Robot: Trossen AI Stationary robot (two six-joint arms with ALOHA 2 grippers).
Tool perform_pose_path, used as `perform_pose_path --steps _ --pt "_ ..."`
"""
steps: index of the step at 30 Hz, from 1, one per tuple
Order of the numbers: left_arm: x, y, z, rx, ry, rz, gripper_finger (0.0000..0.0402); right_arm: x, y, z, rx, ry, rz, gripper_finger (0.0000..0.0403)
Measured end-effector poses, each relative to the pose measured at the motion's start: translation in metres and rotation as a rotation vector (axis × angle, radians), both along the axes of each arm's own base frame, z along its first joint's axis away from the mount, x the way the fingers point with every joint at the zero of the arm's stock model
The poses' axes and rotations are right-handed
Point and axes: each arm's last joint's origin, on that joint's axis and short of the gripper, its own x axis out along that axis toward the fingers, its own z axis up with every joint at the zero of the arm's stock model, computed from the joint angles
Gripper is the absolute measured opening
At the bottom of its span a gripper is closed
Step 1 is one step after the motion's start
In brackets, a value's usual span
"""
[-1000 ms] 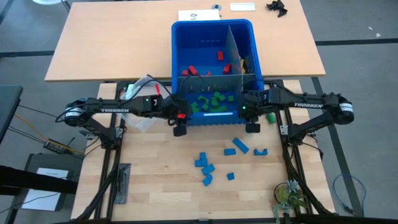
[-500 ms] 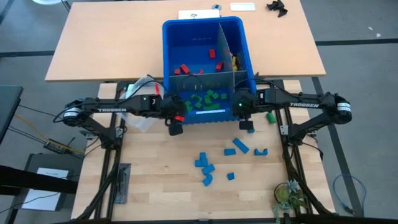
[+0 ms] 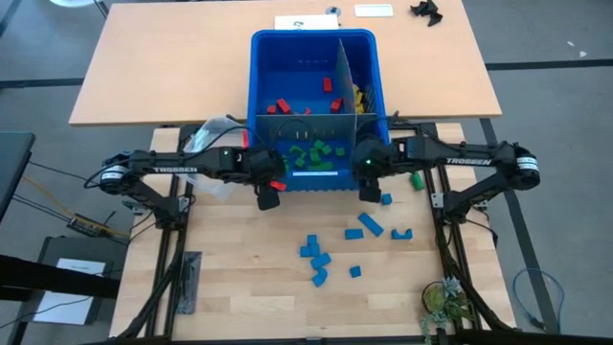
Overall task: Sort blocks
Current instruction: Put the green block into the blue bin
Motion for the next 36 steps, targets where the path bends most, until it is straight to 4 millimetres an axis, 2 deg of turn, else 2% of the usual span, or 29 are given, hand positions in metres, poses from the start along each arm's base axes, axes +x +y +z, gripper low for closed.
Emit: perform_pose_path --steps 3,8,12,15,20,26,30,36 --pt "0.000 0.000 0.000 0.006 0.000 -0.001 0.0229 -0.007 0.004 0.020 0.040 0.016 -0.067 0.0276" --pt "0.000 0.000 0.001 0.011 0.001 -0.008 0.0231 -0.031 0.016 0.050 0.110 0.124 -0.194 0.0277" --pt "0.000 0.000 0.001 0.015 0.000 -0.009 0.0231 -0.053 0.022 0.059 0.138 0.162 -0.365 0.0263" --pt "0.000 0.000 0.001 0.015 -0.001 -0.009 0.0231 -0.066 0.023 0.055 0.181 0.138 -0.521 0.0253" --pt "0.000 0.000 0.001 0.017 -0.001 -0.011 0.0231 -0.084 0.026 0.038 0.227 0.133 -0.658 0.0243" --pt "0.000 0.000 0.002 0.018 -0.002 -0.011 0.0231 -0.105 0.032 0.006 0.231 0.216 -0.652 0.0240" --pt "0.000 0.000 0.002 0.019 -0.001 -0.014 0.0231 -0.113 0.032 -0.018 0.192 0.265 -0.697 0.0238" --pt "0.000 0.000 0.002 0.019 -0.001 -0.013 0.0231 -0.112 0.029 -0.062 0.187 0.298 -0.790 0.0233"
